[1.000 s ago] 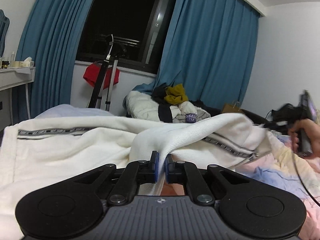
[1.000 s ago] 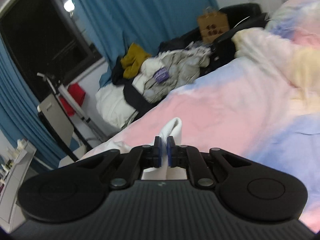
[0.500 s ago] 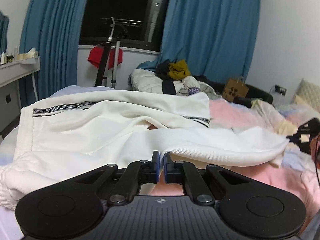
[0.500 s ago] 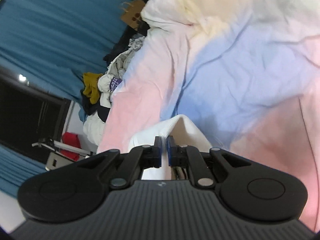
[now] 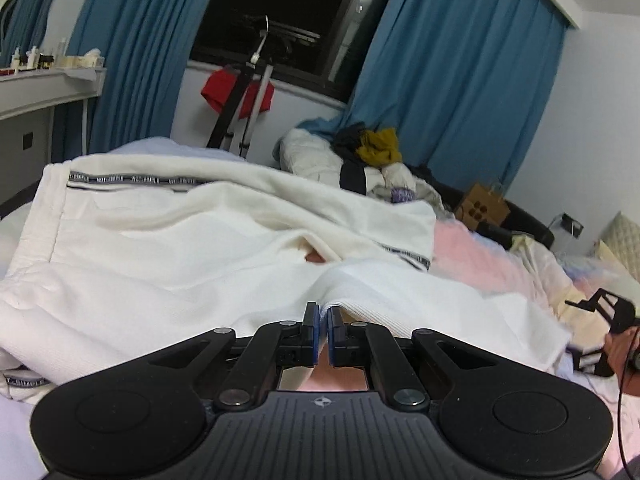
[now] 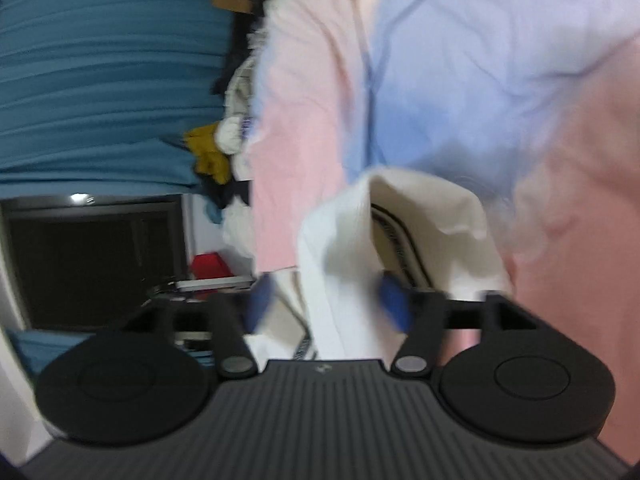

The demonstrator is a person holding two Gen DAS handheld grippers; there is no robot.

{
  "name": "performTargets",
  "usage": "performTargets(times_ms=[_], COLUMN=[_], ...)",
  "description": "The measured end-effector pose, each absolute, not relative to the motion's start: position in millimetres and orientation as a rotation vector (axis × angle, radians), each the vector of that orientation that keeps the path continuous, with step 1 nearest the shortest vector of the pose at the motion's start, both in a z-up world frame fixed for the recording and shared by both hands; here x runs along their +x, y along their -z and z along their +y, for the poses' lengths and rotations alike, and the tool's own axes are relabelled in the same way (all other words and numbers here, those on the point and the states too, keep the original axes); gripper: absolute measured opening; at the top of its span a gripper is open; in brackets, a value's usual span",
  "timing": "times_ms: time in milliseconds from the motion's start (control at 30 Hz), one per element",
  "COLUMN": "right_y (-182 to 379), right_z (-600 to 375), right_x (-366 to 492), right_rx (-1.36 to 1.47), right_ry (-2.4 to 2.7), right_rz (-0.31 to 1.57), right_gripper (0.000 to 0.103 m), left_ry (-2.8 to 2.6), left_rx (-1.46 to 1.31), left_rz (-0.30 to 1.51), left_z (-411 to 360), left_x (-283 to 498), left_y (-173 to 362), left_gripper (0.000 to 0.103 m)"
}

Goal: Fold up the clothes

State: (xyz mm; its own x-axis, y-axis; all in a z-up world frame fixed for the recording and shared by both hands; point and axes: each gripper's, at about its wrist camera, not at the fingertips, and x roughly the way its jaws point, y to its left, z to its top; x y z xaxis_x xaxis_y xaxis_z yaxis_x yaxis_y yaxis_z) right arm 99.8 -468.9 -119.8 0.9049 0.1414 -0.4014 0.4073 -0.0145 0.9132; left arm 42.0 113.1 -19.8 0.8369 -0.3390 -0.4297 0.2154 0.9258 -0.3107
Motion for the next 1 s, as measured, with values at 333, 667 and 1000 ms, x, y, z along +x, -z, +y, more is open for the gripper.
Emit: performTargets(times_ms=[333,667,1000], right_y=[150,63,69], right_z=[-490,-475,-521], right_x=[133,151,104], right_rx=[1.642,1.234,1.159], right_ry=[0.321,0.037,0.248], right_rz=[0.37,0.039,-0.073], right_gripper=[0.065,0.021,0.02], left_ry=[0.288,0.311,0.334], left_rx=[-0.329,-0.34,-0.324], left_rz=[0.496,0.498,0.534], left_z=[115,110,101], left_x=[49,54,61], left_y=[20,26,33], left_gripper=[0.004,0.004,0.004])
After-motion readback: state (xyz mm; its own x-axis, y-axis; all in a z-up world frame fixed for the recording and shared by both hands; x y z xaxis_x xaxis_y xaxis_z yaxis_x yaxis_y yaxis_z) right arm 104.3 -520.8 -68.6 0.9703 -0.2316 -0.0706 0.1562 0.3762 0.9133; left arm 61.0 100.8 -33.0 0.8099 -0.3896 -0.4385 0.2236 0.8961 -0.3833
